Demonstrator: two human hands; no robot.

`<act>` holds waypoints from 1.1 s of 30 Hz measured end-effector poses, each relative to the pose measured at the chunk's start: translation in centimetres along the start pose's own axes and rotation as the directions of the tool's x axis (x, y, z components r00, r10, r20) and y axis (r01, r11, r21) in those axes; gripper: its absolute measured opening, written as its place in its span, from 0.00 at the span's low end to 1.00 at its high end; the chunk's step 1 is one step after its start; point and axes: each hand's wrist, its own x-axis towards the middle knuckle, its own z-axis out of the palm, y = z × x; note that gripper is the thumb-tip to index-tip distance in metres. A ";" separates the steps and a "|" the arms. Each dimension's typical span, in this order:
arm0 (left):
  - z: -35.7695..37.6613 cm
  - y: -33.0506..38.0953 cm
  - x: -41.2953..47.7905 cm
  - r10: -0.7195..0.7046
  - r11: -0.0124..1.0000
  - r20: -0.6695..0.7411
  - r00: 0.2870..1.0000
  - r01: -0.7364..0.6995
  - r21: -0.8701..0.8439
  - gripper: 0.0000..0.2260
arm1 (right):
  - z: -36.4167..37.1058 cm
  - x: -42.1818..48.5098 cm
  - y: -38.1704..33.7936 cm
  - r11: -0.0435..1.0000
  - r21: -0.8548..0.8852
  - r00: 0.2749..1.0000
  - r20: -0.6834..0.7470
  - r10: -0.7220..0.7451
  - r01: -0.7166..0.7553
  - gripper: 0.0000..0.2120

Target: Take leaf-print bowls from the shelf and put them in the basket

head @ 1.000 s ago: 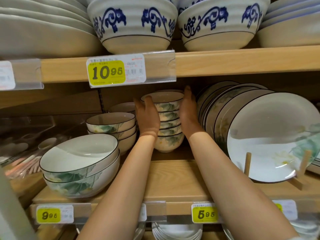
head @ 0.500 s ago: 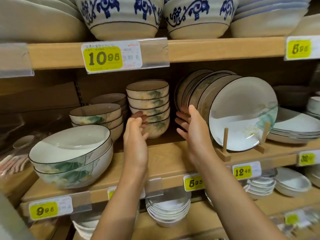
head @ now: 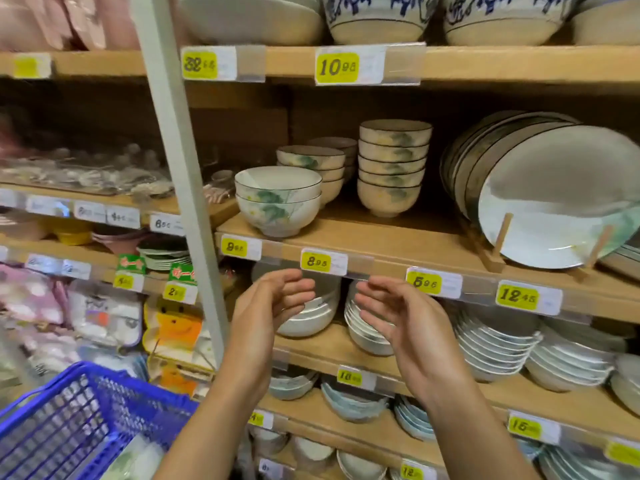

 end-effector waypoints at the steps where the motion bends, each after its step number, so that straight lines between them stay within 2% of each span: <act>1: -1.2 -0.2 -1.4 -0.004 1.000 -0.037 0.999 0.005 0.001 0.14 | 0.0 -0.8 0.9 1.000 -0.007 0.999 0.030 0.023 -0.023 0.11; 7: -10.2 -1.3 -9.9 -0.094 0.992 -0.299 0.950 0.113 0.048 0.12 | 1.2 -6.5 8.1 0.959 -0.111 0.949 0.152 0.275 -0.260 0.11; 14: -20.3 -1.9 -15.3 -0.189 0.975 -0.495 0.848 0.220 0.005 0.12 | 6.6 -11.0 14.6 0.892 -0.279 0.872 0.245 0.424 -0.355 0.11; 22: -31.7 -0.2 -18.1 -0.308 0.945 -0.565 0.766 0.313 -0.091 0.12 | 15.4 -14.0 22.0 0.860 -0.362 0.851 0.250 0.462 -0.361 0.10; 29: -42.9 1.3 -19.9 -0.324 0.933 -0.570 0.755 0.353 -0.063 0.12 | 22.0 -15.8 29.6 0.808 -0.451 0.877 0.105 0.469 -0.378 0.09; 33: -47.0 1.3 -19.6 -0.350 0.920 -0.562 0.749 0.386 -0.059 0.13 | 24.2 -15.8 32.9 0.762 -0.514 0.877 0.036 0.479 -0.394 0.08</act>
